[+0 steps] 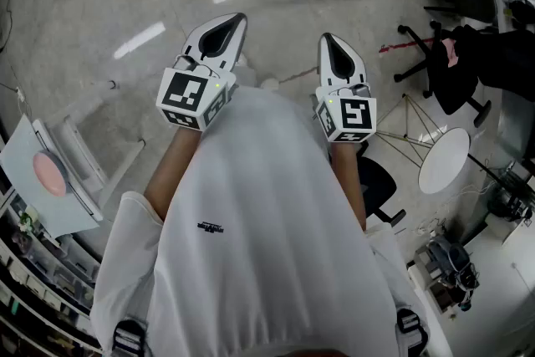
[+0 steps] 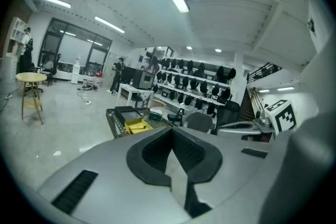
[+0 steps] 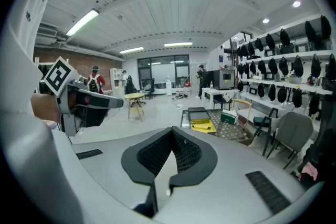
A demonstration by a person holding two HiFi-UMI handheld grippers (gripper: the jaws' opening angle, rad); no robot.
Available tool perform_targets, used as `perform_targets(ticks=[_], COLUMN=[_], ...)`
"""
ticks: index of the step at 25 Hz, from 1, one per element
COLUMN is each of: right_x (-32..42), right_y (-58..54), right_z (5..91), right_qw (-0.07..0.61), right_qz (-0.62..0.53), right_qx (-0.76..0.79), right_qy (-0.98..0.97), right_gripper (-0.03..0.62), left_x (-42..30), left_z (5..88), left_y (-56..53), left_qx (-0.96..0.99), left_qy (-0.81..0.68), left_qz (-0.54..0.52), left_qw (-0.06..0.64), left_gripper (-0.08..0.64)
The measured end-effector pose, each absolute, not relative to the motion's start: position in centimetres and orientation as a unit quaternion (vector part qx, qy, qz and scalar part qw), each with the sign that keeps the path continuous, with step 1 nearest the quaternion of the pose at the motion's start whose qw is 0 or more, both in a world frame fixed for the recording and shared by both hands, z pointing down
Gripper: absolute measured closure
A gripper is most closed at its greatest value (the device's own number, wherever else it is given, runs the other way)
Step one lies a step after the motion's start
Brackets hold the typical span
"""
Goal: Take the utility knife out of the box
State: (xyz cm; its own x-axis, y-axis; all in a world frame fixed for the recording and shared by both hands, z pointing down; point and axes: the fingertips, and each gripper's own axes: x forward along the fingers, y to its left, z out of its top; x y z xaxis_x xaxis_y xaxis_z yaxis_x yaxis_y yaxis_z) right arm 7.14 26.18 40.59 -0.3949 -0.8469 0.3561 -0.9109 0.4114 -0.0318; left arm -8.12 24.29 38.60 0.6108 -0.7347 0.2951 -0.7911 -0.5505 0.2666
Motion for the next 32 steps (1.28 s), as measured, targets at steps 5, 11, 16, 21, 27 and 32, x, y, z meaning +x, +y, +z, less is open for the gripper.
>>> perform_targets(ticks=[5, 11, 16, 21, 27, 32], right_x=[12.3, 15.6, 16.6, 19.0, 18.6, 18.2], right_y=[30.7, 35.5, 37.6, 38.2, 38.5, 37.5], right_z=[37.5, 35.6, 34.6, 33.5, 33.5, 34.8], right_qw=[0.112, 0.078, 0.064, 0.05, 0.04, 0.045], right_qz=[0.105, 0.106, 0.088, 0.088, 0.083, 0.104], right_qx=[0.546, 0.558, 0.565, 0.575, 0.557, 0.545], right_qy=[-0.824, -0.819, -0.818, -0.812, -0.825, -0.831], right_gripper=[0.594, 0.594, 0.594, 0.594, 0.594, 0.594], left_x=[-1.1, 3.1, 3.4, 4.9, 4.8, 4.3], left_z=[36.8, 36.6, 35.7, 33.4, 33.4, 33.2], left_y=[29.1, 34.9, 36.2, 35.5, 36.3, 35.1], left_qx=[0.888, 0.891, 0.894, 0.901, 0.892, 0.886], left_qy=[-0.413, -0.406, -0.407, -0.407, -0.423, -0.432], left_qz=[0.088, 0.1, 0.087, 0.075, 0.057, 0.045], left_qw=[0.184, 0.178, 0.164, 0.132, 0.149, 0.159], left_gripper=[0.558, 0.558, 0.558, 0.558, 0.558, 0.558])
